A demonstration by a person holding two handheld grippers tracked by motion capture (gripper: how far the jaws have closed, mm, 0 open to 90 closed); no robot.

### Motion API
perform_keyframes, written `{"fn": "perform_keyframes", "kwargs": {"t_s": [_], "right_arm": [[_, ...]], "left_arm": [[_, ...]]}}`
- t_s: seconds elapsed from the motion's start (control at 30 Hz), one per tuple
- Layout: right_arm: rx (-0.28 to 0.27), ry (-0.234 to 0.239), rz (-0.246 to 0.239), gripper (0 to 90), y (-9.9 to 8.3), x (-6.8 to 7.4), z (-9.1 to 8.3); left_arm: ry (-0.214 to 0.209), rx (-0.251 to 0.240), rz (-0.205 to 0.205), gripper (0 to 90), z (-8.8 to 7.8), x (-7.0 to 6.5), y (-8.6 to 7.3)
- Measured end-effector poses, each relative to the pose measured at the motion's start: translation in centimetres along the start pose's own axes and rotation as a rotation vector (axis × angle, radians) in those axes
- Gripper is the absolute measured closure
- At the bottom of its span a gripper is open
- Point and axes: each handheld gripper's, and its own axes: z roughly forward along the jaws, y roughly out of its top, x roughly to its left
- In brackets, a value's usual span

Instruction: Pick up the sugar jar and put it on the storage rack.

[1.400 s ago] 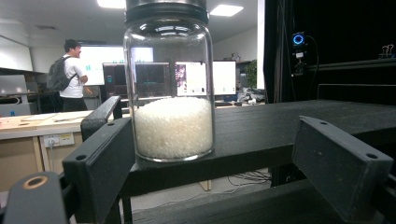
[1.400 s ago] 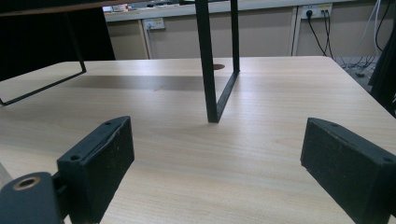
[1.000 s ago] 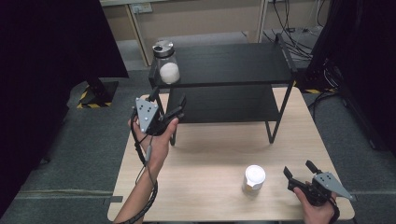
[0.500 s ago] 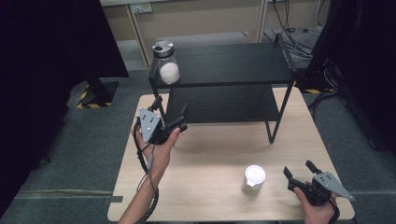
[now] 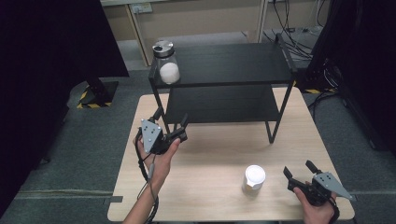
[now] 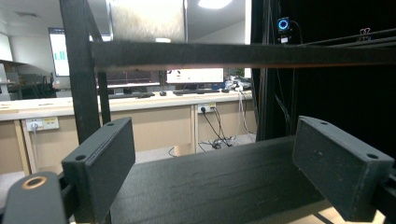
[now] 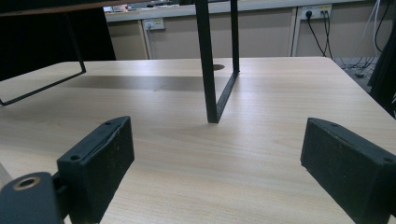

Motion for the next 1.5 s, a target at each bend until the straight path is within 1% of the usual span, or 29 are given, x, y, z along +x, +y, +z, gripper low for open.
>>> {"fn": "perform_keyframes", "kwargs": {"t_s": [0.47, 0.63, 1.1, 1.3, 1.5], "right_arm": [[-0.001, -0.001, -0.002, 9.8, 0.0, 0.0, 0.0], [-0.001, -0.001, -0.003, 9.8, 0.0, 0.0, 0.0], [0.0, -0.002, -0.004, 9.8, 0.0, 0.1, 0.0], [-0.002, -0.002, -0.003, 9.9, 0.0, 0.0, 0.0], [-0.002, -0.001, -0.004, 9.8, 0.0, 0.0, 0.0]], "left_arm": [[-0.023, 0.043, -0.02, 12.0, -1.2, 0.9, -2.7], [-0.021, 0.061, -0.03, 11.9, -1.6, 1.2, -3.8], [-0.018, 0.133, -0.046, 11.9, -2.7, 1.7, -6.6], [-0.018, 0.159, -0.047, 11.9, -2.8, 1.7, -7.3], [-0.017, 0.174, -0.055, 11.9, -3.0, 1.8, -7.8]]}}
